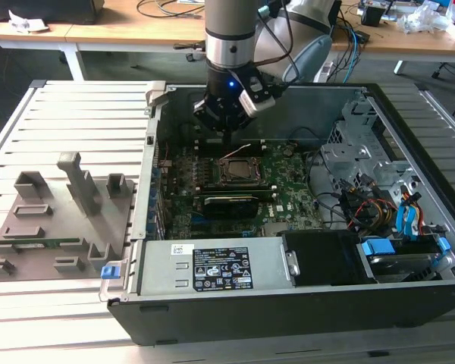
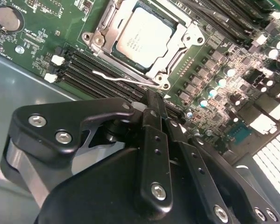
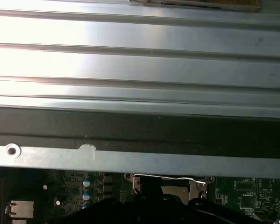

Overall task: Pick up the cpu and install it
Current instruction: 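Install the first cpu locking lever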

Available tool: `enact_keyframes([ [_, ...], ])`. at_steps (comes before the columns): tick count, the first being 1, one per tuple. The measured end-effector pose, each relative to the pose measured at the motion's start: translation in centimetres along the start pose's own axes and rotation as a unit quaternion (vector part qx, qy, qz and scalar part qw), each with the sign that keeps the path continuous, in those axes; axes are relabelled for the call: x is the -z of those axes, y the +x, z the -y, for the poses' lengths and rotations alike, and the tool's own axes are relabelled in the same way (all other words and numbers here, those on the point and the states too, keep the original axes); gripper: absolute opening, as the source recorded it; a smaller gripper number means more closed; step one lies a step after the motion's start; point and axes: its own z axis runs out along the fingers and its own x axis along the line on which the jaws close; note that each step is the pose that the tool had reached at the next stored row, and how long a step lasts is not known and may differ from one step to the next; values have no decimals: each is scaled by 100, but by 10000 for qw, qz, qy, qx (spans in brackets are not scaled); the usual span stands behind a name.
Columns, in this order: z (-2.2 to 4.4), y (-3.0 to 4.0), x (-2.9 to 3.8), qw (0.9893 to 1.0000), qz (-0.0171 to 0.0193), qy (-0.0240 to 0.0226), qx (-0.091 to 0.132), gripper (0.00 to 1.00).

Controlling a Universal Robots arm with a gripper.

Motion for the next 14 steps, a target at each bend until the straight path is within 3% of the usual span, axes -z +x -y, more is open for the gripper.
enact_keyframes([
  [4, -4, -23, -98, 10000, 1, -8, 40, 11],
  [5, -10, -46, -134, 10000, 1, -9, 65, 11],
  [6, -53, -75, -209, 9998, 3, -13, 222, 11],
  [14, -66, -127, -255, 9997, 4, -14, 233, 11],
])
